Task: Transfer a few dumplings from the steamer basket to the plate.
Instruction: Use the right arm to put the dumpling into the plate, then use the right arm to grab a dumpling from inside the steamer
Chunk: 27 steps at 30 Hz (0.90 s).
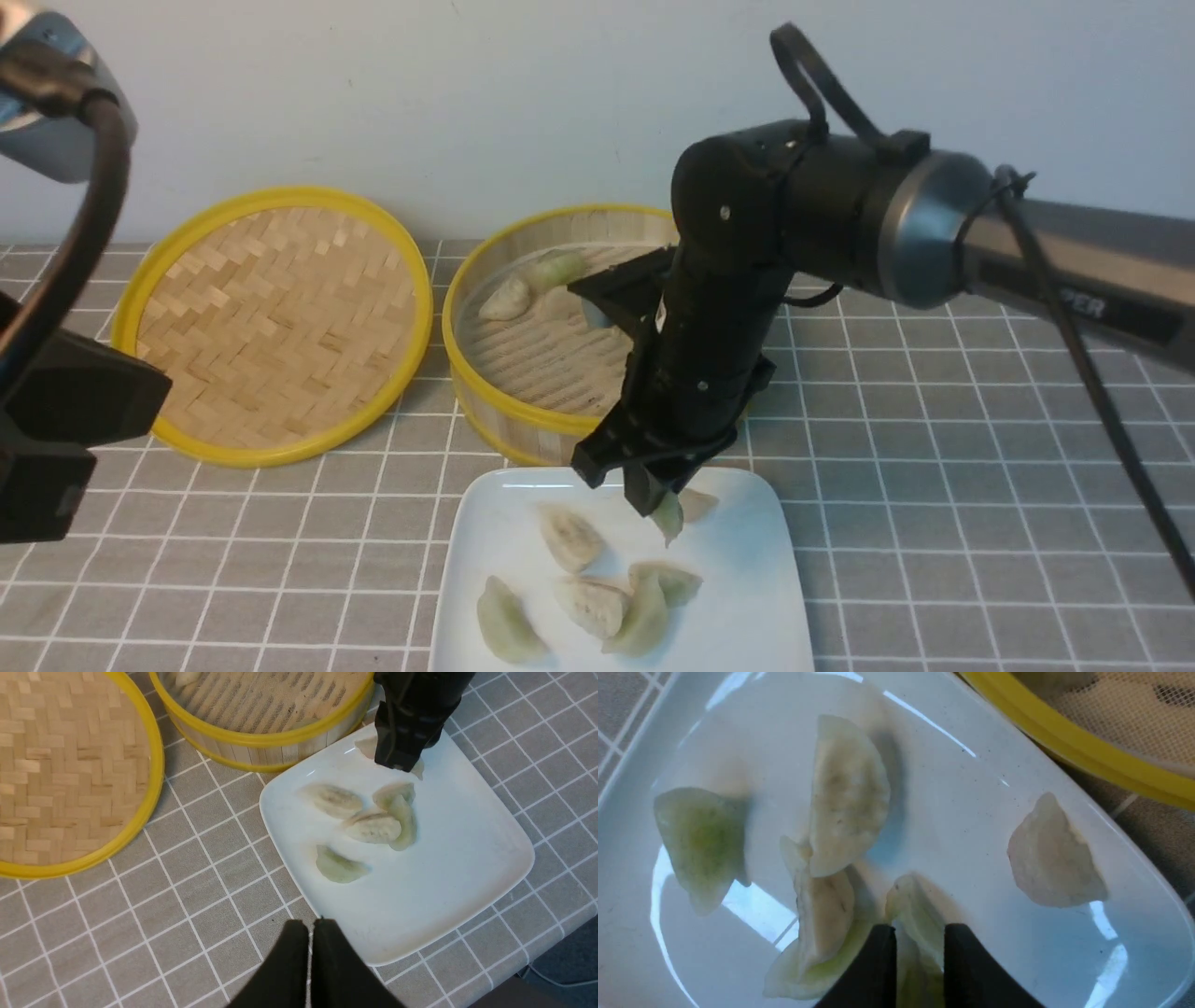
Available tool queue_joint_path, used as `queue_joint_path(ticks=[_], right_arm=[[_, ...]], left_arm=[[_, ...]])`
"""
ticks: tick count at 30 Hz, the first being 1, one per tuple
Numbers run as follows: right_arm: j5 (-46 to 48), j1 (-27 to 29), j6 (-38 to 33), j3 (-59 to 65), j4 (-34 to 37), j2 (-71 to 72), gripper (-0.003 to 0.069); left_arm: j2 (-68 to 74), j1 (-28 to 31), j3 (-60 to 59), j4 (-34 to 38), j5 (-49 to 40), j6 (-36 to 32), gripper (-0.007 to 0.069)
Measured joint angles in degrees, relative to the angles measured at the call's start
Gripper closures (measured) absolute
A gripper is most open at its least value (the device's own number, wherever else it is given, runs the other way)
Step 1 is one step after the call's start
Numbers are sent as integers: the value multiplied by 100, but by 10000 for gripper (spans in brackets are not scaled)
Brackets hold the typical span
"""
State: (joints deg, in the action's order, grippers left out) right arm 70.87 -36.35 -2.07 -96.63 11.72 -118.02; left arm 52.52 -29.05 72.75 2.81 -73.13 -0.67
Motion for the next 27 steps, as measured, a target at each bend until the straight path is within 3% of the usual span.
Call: queue_joint_path(ticks=[4,5,11,15,27], right_arm=[[-23,0,89,0,63,-73,442],[-23,0,141,-41,68,-73,381],[-17,0,173,-872,-216,-78,200],[-8,79,300,-1624,-742,-142,172],[9,441,655,-2995,-731,-1653,167]], left_arm=[[0,0,0,0,0,-26,629],[0,0,0,0,0,-34,629],[0,0,0,0,0,-84,629],[0,0,0,0,0,-92,629],[0,0,0,0,0,-98,629]])
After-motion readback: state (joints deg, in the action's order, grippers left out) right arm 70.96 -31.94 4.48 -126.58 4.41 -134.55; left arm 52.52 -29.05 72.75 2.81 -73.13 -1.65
